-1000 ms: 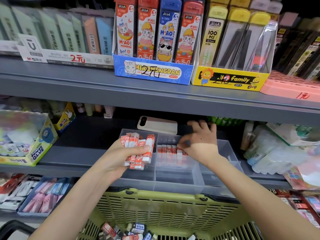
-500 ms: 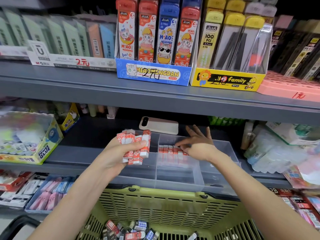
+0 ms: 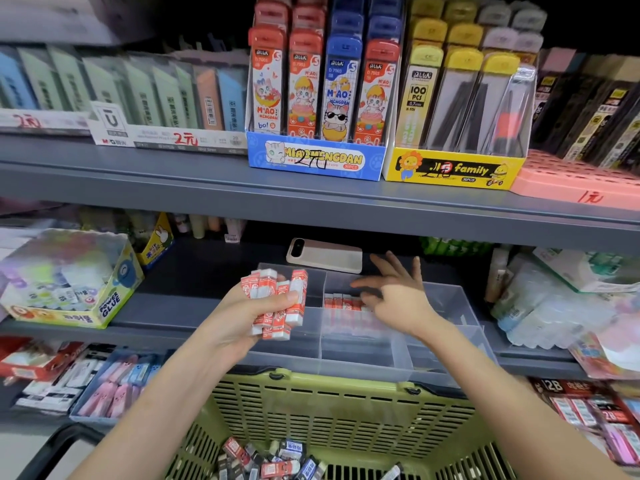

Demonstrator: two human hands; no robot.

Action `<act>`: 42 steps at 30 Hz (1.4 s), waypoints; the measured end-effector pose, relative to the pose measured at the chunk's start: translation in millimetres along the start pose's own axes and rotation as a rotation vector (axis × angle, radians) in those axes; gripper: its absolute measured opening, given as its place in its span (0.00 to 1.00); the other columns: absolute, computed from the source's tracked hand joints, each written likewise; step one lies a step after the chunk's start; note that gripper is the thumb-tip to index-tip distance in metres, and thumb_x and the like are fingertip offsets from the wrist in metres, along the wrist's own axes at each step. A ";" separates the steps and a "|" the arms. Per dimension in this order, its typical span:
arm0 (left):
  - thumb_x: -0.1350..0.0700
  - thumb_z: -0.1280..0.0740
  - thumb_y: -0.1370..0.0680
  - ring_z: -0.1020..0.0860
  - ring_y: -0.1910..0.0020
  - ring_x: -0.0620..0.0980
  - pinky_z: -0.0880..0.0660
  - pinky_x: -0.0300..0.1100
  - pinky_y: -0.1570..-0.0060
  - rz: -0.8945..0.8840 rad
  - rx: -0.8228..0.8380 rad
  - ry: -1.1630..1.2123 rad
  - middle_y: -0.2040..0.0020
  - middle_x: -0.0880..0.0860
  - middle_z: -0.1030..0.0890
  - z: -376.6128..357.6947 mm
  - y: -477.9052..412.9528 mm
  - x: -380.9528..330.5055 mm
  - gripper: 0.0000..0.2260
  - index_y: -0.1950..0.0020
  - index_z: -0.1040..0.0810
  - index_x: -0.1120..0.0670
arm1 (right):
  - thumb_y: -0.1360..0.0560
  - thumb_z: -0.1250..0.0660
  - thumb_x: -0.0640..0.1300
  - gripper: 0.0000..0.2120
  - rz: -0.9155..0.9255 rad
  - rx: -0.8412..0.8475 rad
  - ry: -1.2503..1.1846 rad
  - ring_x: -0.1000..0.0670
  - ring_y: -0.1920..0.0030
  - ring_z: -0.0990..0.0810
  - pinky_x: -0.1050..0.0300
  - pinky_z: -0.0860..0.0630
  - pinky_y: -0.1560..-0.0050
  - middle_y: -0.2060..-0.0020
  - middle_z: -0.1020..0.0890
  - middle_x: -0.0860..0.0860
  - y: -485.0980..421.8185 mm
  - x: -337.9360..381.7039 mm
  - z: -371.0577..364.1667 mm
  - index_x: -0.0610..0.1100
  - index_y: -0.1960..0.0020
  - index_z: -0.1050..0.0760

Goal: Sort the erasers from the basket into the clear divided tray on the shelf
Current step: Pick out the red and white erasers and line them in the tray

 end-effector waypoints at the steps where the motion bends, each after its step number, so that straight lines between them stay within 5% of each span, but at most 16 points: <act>1: 0.61 0.25 0.39 0.17 0.66 0.51 0.22 0.41 0.72 -0.001 0.004 -0.009 0.63 0.54 0.16 -1.0 2.2 0.3 0.20 0.49 0.23 0.56 | 0.22 0.40 0.50 0.13 0.032 -0.085 -0.107 0.50 0.25 0.46 0.41 0.59 0.26 0.27 0.36 0.53 8.1 10.5 8.3 0.58 0.40 0.23; 3: 0.60 0.24 0.40 0.17 0.65 0.51 0.22 0.42 0.70 -0.011 0.019 -0.034 0.62 0.54 0.16 -4.7 6.6 -0.5 0.21 0.49 0.23 0.56 | 0.23 0.36 0.50 0.11 0.098 -0.210 -0.467 0.53 0.32 0.32 0.50 0.39 0.30 0.37 0.24 0.53 25.5 34.8 26.4 0.52 0.44 0.20; 5: 0.61 0.21 0.41 0.17 0.63 0.51 0.22 0.42 0.68 -0.029 0.032 -0.065 0.61 0.54 0.16 -9.0 10.5 -2.8 0.22 0.49 0.23 0.57 | 0.24 0.35 0.49 0.09 0.121 -0.137 -0.837 0.60 0.46 0.23 0.67 0.27 0.45 0.50 0.19 0.56 35.9 59.6 32.9 0.51 0.46 0.20; 9: 0.61 0.23 0.40 0.18 0.63 0.50 0.22 0.42 0.67 -0.069 0.060 -0.135 0.61 0.54 0.17 -18.6 18.5 -7.5 0.22 0.48 0.23 0.59 | 0.27 0.30 0.41 0.07 0.021 0.082 -1.210 0.58 0.71 0.25 0.64 0.27 0.70 0.65 0.21 0.51 41.4 80.4 22.7 0.44 0.49 0.22; 13: 0.59 0.24 0.39 0.17 0.63 0.52 0.22 0.42 0.67 -0.079 0.014 -0.083 0.60 0.56 0.17 -12.4 27.4 -7.6 0.22 0.47 0.23 0.61 | 0.28 0.31 0.33 0.05 -0.125 0.063 -1.495 0.53 0.76 0.26 0.63 0.28 0.75 0.70 0.21 0.47 35.8 53.4 23.4 0.39 0.55 0.26; 17: 0.58 0.24 0.37 0.16 0.62 0.53 0.22 0.41 0.68 -0.142 -0.094 -0.081 0.59 0.56 0.16 9.1 32.2 -14.2 0.22 0.46 0.23 0.61 | 0.31 0.31 0.30 0.10 -0.373 -0.204 -1.196 0.51 0.78 0.25 0.57 0.27 0.73 0.73 0.23 0.44 25.3 -7.2 29.5 0.40 0.62 0.31; 20: 0.61 0.24 0.33 0.16 0.62 0.53 0.21 0.42 0.67 -0.226 -0.176 -0.155 0.60 0.54 0.16 22.3 31.4 -22.5 0.16 0.49 0.24 0.57 | 0.37 0.26 0.40 0.10 -0.436 -0.193 -0.746 0.48 0.70 0.24 0.59 0.31 0.67 0.73 0.22 0.48 19.5 -15.2 19.6 0.46 0.69 0.28; 26: 0.56 0.22 0.37 0.16 0.62 0.54 0.21 0.42 0.68 -0.242 -0.264 -0.140 0.61 0.54 0.16 44.5 36.8 -23.7 0.21 0.47 0.24 0.56 | 0.33 0.28 0.53 0.15 -0.425 -0.159 -0.426 0.45 0.60 0.22 0.61 0.34 0.63 0.66 0.20 0.46 2.0 8.4 2.4 0.45 0.69 0.28; 31: 0.55 0.25 0.34 0.17 0.65 0.52 0.22 0.41 0.69 -0.072 -0.243 0.053 0.61 0.55 0.16 49.7 34.7 -7.2 0.19 0.46 0.23 0.59 | 0.27 0.33 0.48 0.14 -0.390 0.107 -0.499 0.46 0.63 0.25 0.60 0.33 0.65 0.66 0.21 0.45 -6.7 20.2 -20.6 0.41 0.67 0.23; 36: 0.57 0.26 0.35 0.17 0.65 0.53 0.22 0.43 0.69 0.035 -0.220 0.194 0.63 0.56 0.16 39.6 29.3 1.5 0.18 0.48 0.22 0.60 | 0.26 0.40 0.34 0.10 -0.468 0.162 -0.598 0.47 0.59 0.25 0.60 0.28 0.62 0.54 0.19 0.40 -15.9 12.0 -30.5 0.35 0.52 0.21; 39: 0.58 0.26 0.38 0.17 0.67 0.53 0.22 0.42 0.70 0.063 -0.185 0.245 0.64 0.57 0.17 27.9 26.0 2.3 0.17 0.52 0.21 0.61 | 0.26 0.39 0.34 0.07 -0.446 0.265 -0.753 0.47 0.55 0.25 0.55 0.25 0.49 0.59 0.22 0.45 -15.8 17.3 -38.9 0.42 0.52 0.24; 42: 0.58 0.27 0.39 0.17 0.67 0.53 0.21 0.43 0.71 0.066 -0.193 0.236 0.65 0.56 0.16 20.9 22.8 1.1 0.15 0.54 0.21 0.62 | 0.27 0.39 0.35 0.06 -0.374 0.179 -0.577 0.46 0.59 0.26 0.57 0.27 0.57 0.61 0.22 0.45 -13.8 18.5 -24.6 0.42 0.57 0.24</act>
Point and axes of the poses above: each hand's wrist, its own y-axis away from the middle knuckle, its own z-axis out of the back of the hand, x = y × z, the point moved 8 cm from there along -y, towards the middle knuckle
